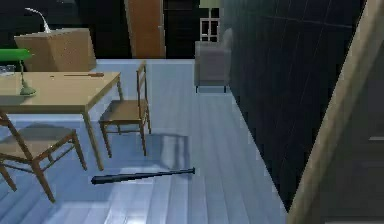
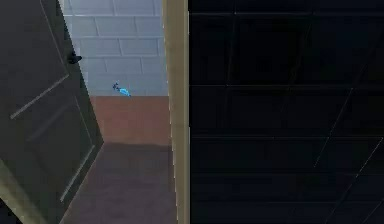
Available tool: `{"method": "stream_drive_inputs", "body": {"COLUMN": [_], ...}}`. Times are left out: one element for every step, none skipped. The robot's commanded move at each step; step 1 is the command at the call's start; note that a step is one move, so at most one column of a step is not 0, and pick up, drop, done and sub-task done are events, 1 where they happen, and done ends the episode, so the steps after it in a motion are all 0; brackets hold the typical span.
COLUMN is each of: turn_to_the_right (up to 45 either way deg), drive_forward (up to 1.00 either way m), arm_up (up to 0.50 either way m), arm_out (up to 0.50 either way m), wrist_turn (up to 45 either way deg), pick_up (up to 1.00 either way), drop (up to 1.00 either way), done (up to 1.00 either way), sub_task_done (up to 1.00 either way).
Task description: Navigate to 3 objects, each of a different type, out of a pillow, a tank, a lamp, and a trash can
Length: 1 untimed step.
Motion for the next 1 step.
{"method": "stream_drive_inputs", "body": {"turn_to_the_right": [-45.0], "drive_forward": [0.00], "arm_up": [0.00], "arm_out": [0.00], "wrist_turn": [0.0], "pick_up": [0.00], "drop": [0.00], "done": [0.00], "sub_task_done": [0.00]}}
